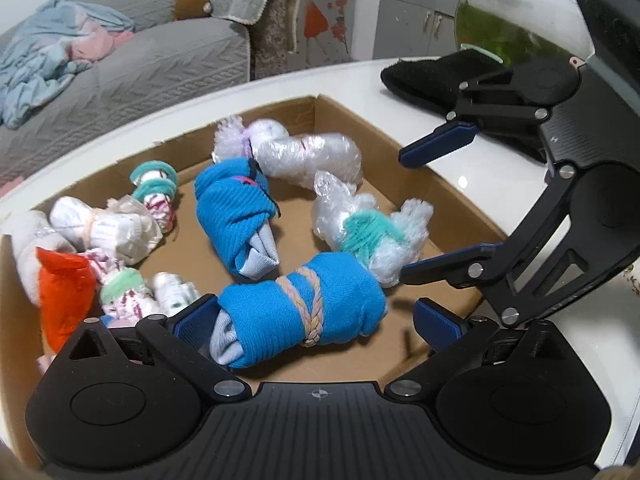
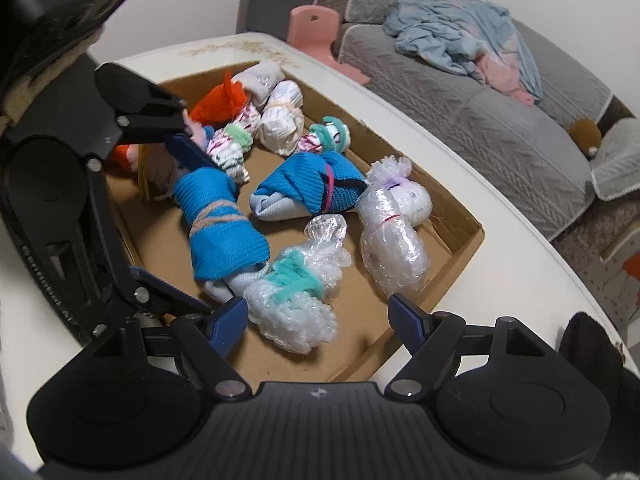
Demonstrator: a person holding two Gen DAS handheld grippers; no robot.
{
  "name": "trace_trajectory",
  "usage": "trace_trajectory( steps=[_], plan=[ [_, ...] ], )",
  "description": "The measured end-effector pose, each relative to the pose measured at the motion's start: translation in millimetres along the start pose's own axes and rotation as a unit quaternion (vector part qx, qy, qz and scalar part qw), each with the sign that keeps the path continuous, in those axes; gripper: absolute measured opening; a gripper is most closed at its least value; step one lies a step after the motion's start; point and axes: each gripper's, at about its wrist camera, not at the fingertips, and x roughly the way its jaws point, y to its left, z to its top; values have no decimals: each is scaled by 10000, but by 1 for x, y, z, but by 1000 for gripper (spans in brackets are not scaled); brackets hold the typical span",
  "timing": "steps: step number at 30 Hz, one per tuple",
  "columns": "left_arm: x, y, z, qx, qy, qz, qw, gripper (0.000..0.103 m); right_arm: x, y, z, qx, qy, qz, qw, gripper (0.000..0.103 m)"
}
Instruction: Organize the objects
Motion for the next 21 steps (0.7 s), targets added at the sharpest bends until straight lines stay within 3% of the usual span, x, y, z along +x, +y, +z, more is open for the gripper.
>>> trace_trajectory(
  steps=[3, 7, 12, 21],
  plan=[
    [-13, -1, -2, -133, -129, 80, 9998, 102, -5, 0, -1, 241, -49, -101, 9996, 84],
    [-32, 8, -6, -684, -348, 251, 9967, 102, -16, 1, -2, 729, -175, -291, 9968, 90],
    [-61, 17, -14, -1139, -733, 768, 9878, 102, -29, 7, 0, 1393, -390, -485, 9883, 100],
    [-80, 28, -30, -1520, -876, 1535, 9724, 103, -30, 31, 8, 2352, -587, -563, 9685, 102]
  ],
)
